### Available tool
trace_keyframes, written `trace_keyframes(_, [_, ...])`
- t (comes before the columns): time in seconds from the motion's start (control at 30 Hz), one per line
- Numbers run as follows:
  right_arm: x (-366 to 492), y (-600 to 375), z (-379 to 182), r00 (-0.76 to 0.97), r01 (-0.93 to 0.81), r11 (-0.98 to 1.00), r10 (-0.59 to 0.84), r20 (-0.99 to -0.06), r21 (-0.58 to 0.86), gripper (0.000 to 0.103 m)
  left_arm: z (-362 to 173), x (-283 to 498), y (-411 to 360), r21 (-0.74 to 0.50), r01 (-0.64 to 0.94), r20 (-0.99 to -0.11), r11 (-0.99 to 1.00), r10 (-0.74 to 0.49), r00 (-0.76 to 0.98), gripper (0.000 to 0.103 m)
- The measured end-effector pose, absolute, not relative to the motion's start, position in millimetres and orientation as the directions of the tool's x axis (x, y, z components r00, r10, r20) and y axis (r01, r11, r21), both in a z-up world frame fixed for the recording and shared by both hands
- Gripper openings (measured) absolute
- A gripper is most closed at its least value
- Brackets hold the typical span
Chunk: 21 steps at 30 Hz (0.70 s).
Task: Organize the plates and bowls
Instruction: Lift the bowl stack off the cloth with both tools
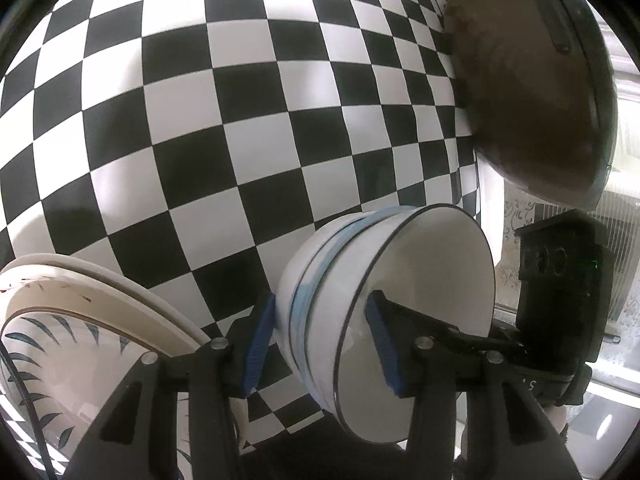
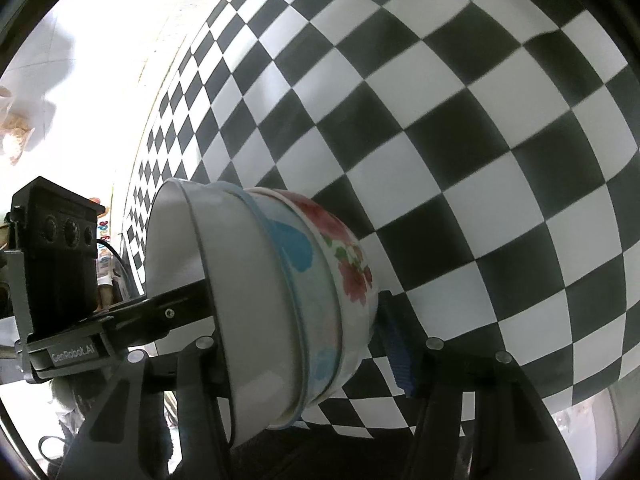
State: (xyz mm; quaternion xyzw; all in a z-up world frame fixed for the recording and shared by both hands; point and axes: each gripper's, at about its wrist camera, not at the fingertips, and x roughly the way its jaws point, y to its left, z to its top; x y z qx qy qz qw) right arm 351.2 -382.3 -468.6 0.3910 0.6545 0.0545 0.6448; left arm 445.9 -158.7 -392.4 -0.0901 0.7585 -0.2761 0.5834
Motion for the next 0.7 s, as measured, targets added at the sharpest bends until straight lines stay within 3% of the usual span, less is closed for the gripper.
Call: trace_keyframes(0.7, [398, -302, -396, 0.152, 0.317, 0.737, 0.582, -0.799, 0.597, 0.059, -346, 443, -105, -0.507, 0.169, -0.857, 0.845, -0.475, -0.199, 0.043])
